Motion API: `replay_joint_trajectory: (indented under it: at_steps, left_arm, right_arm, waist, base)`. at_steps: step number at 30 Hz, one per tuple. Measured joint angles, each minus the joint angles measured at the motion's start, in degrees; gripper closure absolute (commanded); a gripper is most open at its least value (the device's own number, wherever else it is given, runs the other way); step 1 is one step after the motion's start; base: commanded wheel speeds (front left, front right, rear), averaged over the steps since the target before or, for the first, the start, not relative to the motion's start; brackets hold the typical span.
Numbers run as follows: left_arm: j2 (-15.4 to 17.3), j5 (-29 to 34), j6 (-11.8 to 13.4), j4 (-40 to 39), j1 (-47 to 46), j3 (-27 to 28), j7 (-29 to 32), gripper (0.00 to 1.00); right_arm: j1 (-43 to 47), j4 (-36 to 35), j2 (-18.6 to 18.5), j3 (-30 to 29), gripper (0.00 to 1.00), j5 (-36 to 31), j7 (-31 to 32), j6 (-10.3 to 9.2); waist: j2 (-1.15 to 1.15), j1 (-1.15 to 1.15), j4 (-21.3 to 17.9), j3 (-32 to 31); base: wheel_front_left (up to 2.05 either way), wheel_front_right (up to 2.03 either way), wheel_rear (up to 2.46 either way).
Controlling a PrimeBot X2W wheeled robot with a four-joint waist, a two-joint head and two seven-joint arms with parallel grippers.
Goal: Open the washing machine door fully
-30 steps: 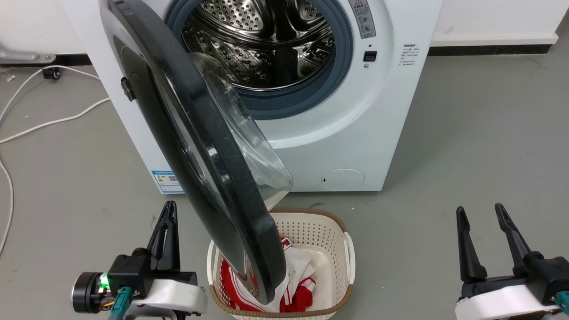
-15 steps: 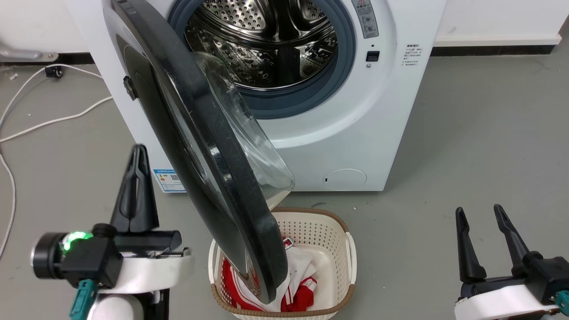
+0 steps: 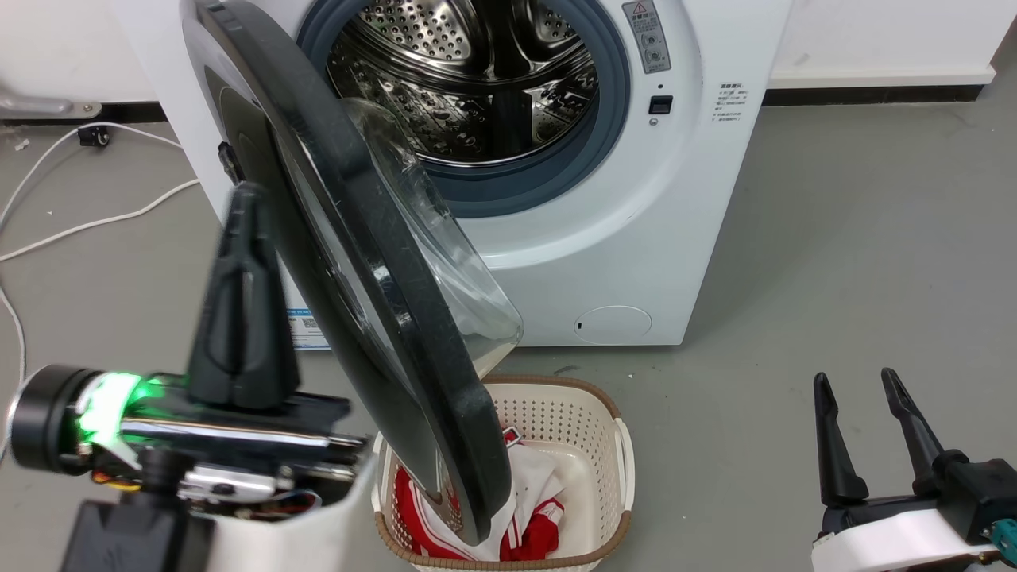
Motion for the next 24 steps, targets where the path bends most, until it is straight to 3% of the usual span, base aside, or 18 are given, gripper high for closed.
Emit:
replay_joint_trajectory:
  at_steps: [10, 16, 24]
  left_arm:
    - [-0.23, -3.98, -4.33, -2.74, 0.61, -15.60, 2.24, 1.00]
    - [-0.32, -8.81, -4.56, 2.71, 7.07, -22.25, 10.54, 1.00]
    - [0.31, -10.63, -3.00, 9.46, 12.80, -23.76, 15.51, 1.00]
  right_arm:
    - [0.13, 0.29, 0.00, 0.09, 0.00, 0.15, 0.43, 0.00]
    - [0.14, 0.66, 0.00, 0.52, 0.00, 0.60, 0.74, 0.00]
    - [0.12, 1.12, 0.00, 0.97, 0.00, 1.08, 1.23, 0.00]
  waist:
    - [0.00, 0.00, -0.30, -0.11]
    - [0.00, 0.00, -0.28, 0.00]
    - [0.00, 0.00, -0.22, 0.64]
  base:
    - [0.00, 0.00, 0.00]
    - [0.00, 0.00, 0.00]
    - [0.00, 0.00, 0.00]
